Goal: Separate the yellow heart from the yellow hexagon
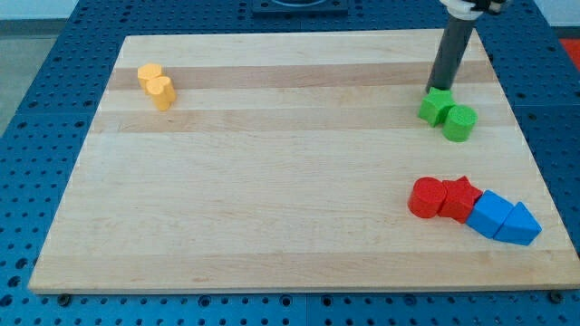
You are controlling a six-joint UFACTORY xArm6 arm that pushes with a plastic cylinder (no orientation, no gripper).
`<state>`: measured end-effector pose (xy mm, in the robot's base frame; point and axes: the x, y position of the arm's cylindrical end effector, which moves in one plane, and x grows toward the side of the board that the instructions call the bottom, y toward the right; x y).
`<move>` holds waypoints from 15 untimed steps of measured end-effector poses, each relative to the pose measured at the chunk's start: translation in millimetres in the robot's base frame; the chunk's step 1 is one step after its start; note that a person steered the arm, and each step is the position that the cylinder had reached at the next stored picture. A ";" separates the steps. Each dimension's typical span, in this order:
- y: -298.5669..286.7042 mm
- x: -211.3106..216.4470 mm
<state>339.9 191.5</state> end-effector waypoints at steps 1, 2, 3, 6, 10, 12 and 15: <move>-39.1 -5.2; -88.6 -21.5; -131.8 -33.6; -249.8 -99.9; -452.6 -132.6; -462.5 -16.9; -460.4 -19.5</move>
<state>320.4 -268.9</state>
